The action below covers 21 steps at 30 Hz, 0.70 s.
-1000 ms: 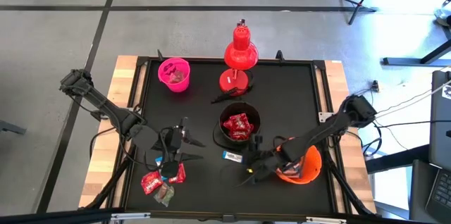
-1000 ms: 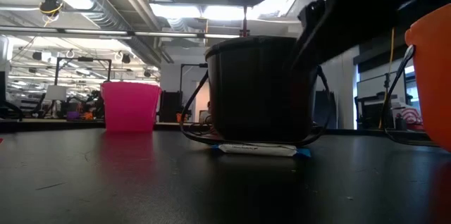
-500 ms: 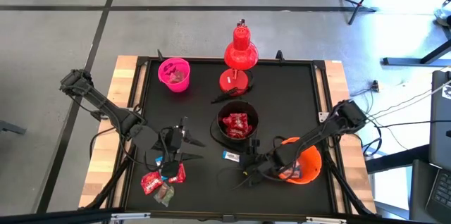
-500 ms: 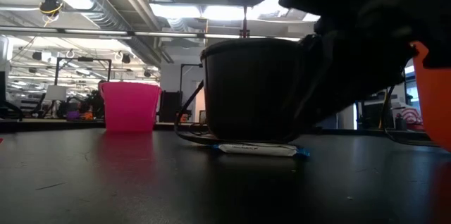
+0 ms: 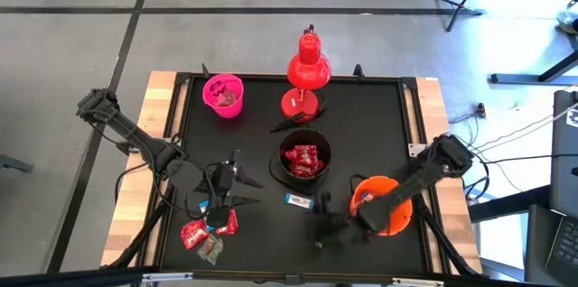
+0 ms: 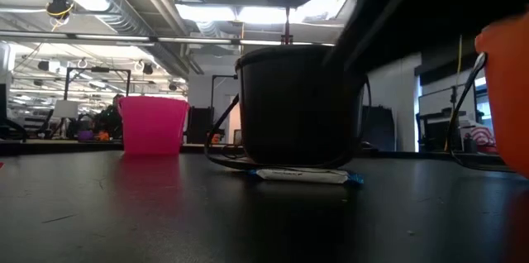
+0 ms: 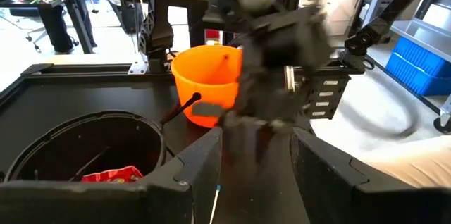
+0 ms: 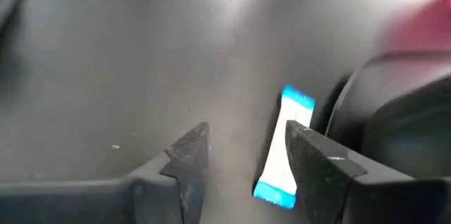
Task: Organize candy in baskets
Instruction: Put the white chocolate into the orange bucket
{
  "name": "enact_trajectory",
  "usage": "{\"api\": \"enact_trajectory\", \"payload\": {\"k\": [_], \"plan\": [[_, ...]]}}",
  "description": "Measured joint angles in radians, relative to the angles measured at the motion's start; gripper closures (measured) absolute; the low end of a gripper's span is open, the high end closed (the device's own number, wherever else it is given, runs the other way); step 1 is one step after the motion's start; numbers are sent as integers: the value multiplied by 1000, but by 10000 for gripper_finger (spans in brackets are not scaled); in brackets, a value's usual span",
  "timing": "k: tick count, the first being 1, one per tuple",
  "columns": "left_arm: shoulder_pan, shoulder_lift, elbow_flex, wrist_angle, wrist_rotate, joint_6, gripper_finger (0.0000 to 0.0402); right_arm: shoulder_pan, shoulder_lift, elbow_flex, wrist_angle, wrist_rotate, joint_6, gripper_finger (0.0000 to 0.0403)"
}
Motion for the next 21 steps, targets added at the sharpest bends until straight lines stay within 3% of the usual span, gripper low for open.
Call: {"api": "enact_trajectory", "payload": {"k": [4, 7, 13, 21], "plan": [[0, 0, 0, 0, 0, 0, 244, 54, 2, 67, -32, 157, -70, 232], [0, 0, 0, 0, 0, 0, 244, 58, 31, 100, -40, 204, -75, 234], [0, 0, 0, 1, 0, -1, 244, 19, 145, 132, -51, 138, -36, 234], [0, 0, 0, -1, 0, -2, 244, -71, 199, 132, -97, -26, 169, 235]]}}
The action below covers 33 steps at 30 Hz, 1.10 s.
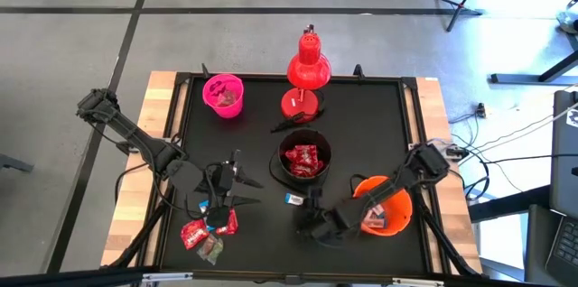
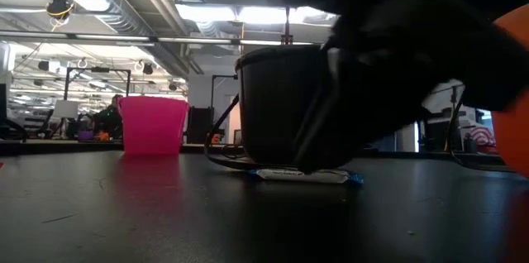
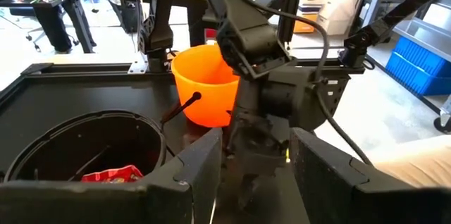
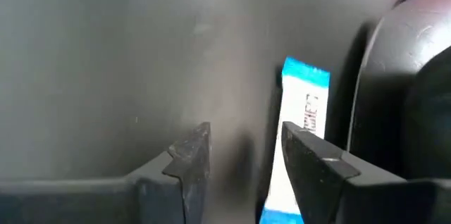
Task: Organize candy in baskets
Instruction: Put the white chocolate into the orange bucket
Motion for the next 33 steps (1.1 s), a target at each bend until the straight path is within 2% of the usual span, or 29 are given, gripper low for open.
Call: {"api": "enact_trajectory", "payload": {"k": [6, 9, 15, 25, 33], "plan": [[0, 0, 0, -7, 0, -2, 244, -24, 0, 0, -2, -20, 31, 235], [-2, 0, 0, -8, 0, -2, 244, -40, 0, 0, -39, -86, 71, 235], [-2, 0, 0, -9, 0, -2, 244, -63, -1, 0, -58, -146, 105, 235], [-2, 0, 0, -9, 0, -2, 244, -44, -11, 0, 0, -334, 102, 235], [-2, 0, 0, -12, 0, -2, 244, -52, -21, -1, -11, -167, 111, 235]]}}
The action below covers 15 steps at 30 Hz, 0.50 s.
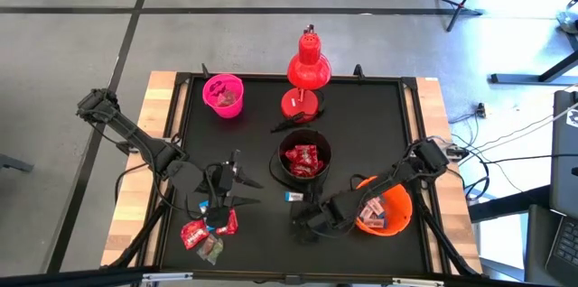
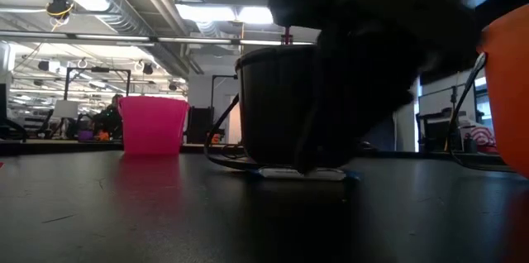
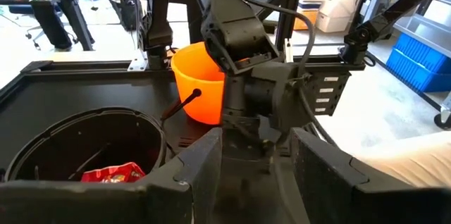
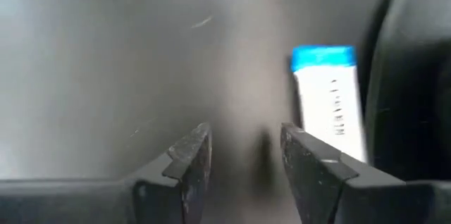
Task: Organize candy in baskets
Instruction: Put the white chocolate into the orange bucket
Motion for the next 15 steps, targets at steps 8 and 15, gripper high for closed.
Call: {"api": "enact_trajectory", "payload": {"k": [8, 15], "plan": [[0, 0, 0, -1, 0, 0, 244, -18, -13, 1, 12, 110, 28, 235], [0, 2, 0, -3, 0, -3, 244, -45, -13, 0, -45, 127, 76, 235]]}}
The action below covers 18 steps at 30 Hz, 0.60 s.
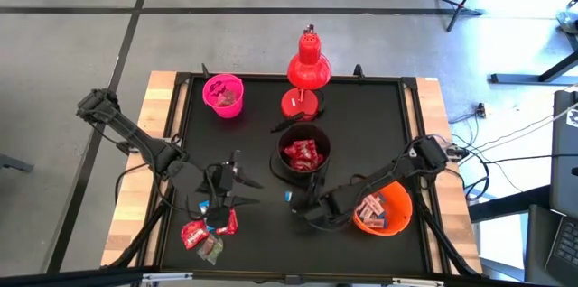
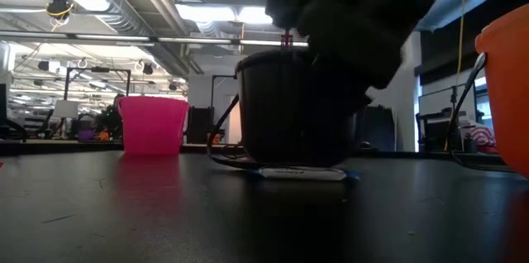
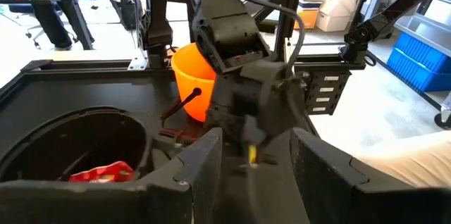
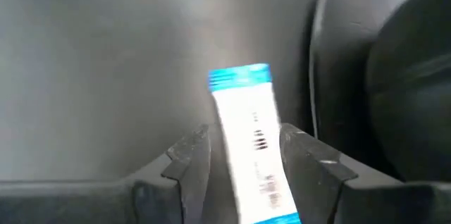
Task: Organize candy in baskets
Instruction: Put the white chocolate into the orange bucket
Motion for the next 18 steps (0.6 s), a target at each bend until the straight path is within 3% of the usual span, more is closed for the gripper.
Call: {"api": "enact_trajectory", "payload": {"k": [4, 18], "plan": [[0, 19, 0, -1, 0, -1, 244, -22, 0, 0, -18, 4, 21, 235], [0, 76, 0, 5, 3, -5, 244, -20, -1, -14, -17, -243, 30, 235]]}}
